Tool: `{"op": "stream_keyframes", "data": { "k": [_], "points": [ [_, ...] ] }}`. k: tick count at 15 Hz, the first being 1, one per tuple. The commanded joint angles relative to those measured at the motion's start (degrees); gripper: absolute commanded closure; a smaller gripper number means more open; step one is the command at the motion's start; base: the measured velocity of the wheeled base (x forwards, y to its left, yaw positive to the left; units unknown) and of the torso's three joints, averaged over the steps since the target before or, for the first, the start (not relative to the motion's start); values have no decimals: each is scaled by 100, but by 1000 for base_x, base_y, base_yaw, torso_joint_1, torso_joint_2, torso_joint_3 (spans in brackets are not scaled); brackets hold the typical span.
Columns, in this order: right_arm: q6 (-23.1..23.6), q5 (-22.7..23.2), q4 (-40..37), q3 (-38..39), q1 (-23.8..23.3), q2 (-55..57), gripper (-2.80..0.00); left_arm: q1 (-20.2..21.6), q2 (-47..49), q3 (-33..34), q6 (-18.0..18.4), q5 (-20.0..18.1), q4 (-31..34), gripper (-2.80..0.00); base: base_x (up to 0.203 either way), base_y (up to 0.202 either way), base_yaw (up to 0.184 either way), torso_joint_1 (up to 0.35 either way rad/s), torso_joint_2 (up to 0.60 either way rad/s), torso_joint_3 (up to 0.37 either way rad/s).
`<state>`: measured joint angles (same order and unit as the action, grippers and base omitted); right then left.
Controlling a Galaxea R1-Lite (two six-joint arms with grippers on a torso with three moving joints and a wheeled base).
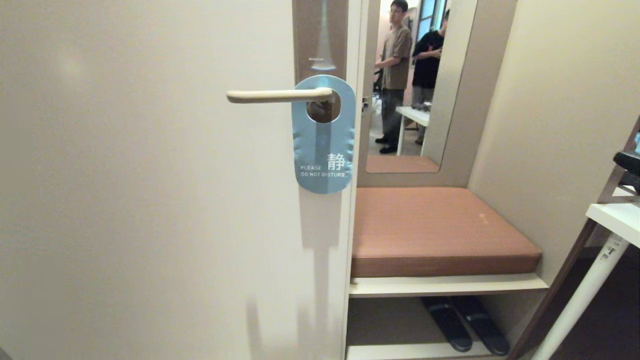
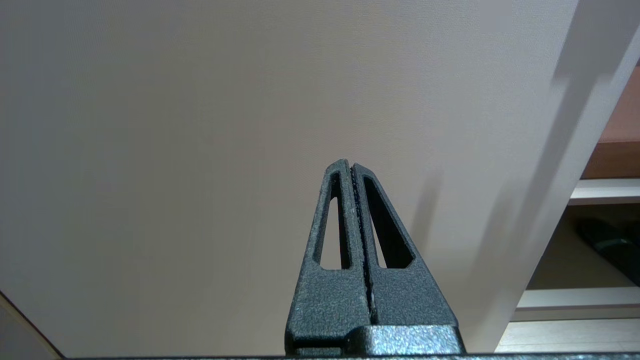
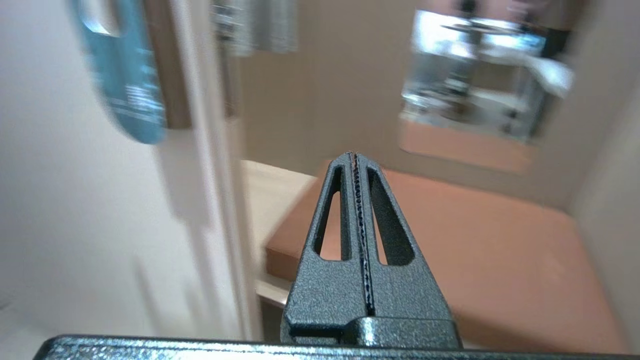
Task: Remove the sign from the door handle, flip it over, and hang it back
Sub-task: Take down the sign
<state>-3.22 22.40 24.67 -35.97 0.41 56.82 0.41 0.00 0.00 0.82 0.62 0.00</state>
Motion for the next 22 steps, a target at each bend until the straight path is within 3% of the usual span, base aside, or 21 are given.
{"op": "stream_keyframes", "data": {
  "k": [1,5,10,21,22],
  "points": [
    [1,429,248,-118,2,660,0,2,0,0,5,-1,0,0,0,0,0,0,0,0],
    [103,1942,940,-446,2,1535,0,2,0,0,6,-1,0,0,0,0,0,0,0,0],
    [481,2901,1706,-626,117,2443,0,2,0,0,-1,-1,0,0,0,0,0,0,0,0],
    [515,2990,2085,-1258,1228,3624,0,2,0,0,-3,-1,0,0,0,0,0,0,0,0],
    [515,2983,2085,-1335,1308,3709,-280,2,0,0,-2,-1,0,0,0,0,0,0,0,0]
  ]
}}
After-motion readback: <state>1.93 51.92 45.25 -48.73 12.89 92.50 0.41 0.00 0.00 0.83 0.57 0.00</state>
